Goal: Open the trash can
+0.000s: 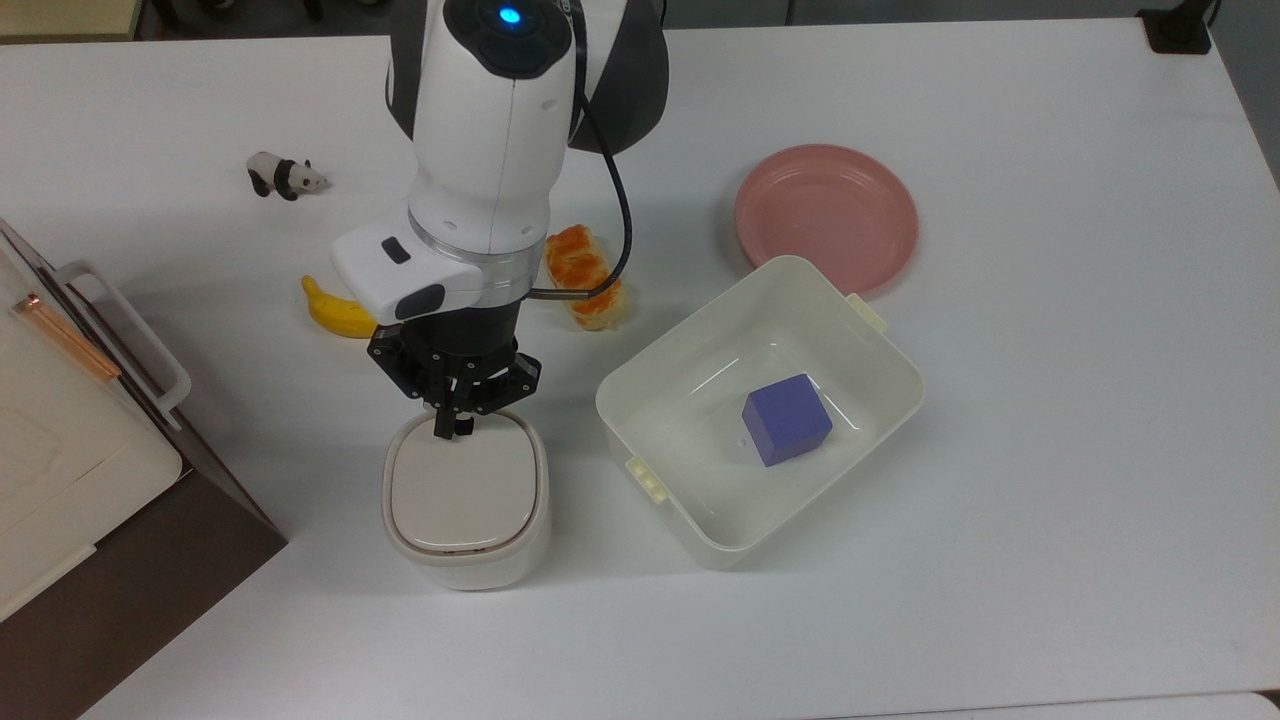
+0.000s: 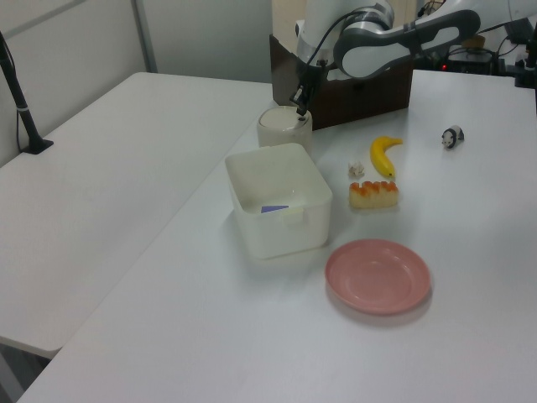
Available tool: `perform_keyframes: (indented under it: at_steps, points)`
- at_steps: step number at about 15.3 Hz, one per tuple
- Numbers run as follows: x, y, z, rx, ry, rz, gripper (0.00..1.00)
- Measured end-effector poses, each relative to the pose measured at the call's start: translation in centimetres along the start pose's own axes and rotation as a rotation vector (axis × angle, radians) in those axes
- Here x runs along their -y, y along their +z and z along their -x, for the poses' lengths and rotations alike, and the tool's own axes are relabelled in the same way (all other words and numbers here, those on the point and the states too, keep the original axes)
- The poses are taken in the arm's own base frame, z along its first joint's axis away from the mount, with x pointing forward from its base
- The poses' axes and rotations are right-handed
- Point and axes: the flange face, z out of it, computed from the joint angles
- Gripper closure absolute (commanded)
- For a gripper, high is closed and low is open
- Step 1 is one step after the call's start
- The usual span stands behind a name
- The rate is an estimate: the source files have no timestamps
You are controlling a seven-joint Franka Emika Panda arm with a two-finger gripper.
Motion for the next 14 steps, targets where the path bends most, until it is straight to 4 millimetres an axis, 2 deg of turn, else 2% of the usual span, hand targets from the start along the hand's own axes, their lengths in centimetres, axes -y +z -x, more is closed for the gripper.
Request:
perform_keyframes:
  at_steps: [9, 14]
  points:
    - [1.8, 0.4, 0.5, -0.012, -0.044, 0.055, 1.0]
    - [1.2, -0.3, 0.1, -0.024, -0.001, 0.055, 1.0]
